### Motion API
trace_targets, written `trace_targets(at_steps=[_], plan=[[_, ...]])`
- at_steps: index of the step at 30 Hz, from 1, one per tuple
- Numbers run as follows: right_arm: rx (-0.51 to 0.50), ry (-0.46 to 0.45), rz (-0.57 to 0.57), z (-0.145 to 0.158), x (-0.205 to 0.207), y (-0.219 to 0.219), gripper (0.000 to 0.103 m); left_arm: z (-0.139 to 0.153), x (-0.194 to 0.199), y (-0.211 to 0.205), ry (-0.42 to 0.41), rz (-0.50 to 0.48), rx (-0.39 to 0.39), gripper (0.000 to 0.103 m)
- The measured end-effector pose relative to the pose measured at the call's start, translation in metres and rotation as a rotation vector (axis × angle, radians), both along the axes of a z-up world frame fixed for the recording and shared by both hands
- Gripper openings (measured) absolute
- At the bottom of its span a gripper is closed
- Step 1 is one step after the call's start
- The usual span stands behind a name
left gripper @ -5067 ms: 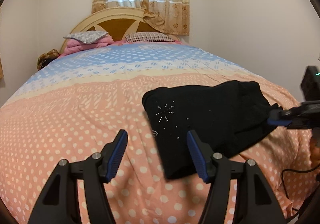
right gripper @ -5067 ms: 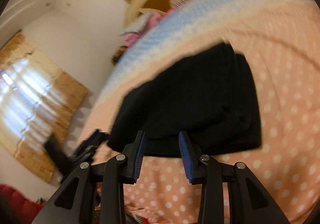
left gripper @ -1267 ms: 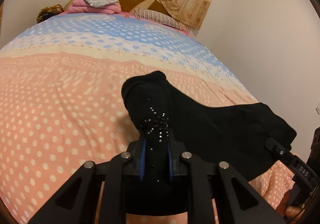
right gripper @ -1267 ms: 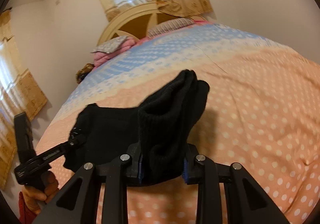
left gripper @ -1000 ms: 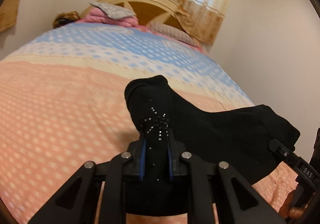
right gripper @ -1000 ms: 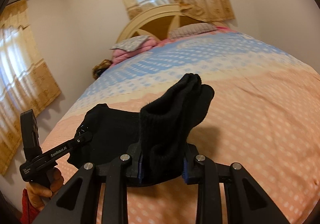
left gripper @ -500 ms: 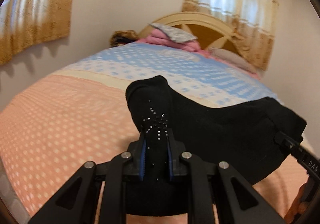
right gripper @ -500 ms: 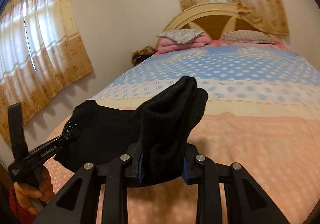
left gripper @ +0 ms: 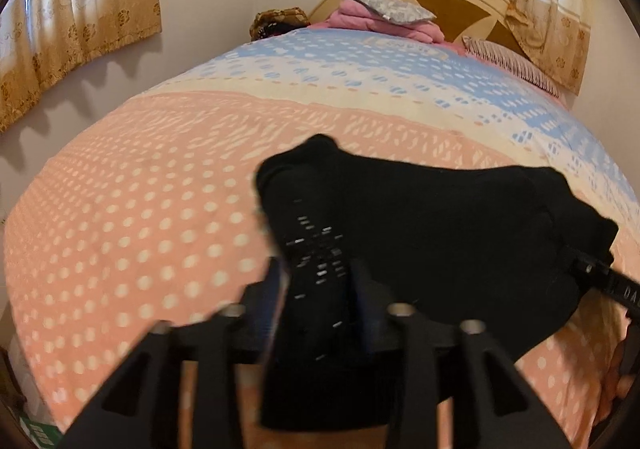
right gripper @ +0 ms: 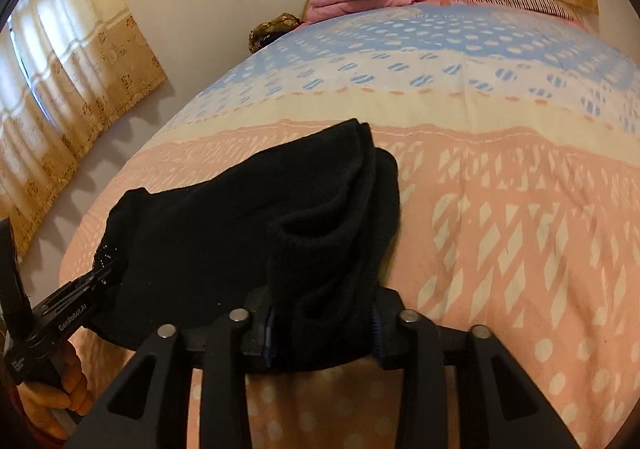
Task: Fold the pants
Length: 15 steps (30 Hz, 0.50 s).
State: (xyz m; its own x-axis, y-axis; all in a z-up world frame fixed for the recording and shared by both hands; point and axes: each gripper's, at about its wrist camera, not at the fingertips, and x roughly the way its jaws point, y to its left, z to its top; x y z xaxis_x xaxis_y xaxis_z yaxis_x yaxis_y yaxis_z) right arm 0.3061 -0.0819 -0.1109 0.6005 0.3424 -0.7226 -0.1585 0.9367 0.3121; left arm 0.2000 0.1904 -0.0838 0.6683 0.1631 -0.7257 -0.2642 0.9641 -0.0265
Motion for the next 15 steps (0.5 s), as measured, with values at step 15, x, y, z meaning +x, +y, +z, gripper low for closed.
trace_targets(at_steps=[15], plan=[[0.007, -0.226, -0.208, 0.058, -0.073, -0.033, 0.056, 0.033, -0.05, 0.015, -0.108, 0.095, 0.109, 0.079]])
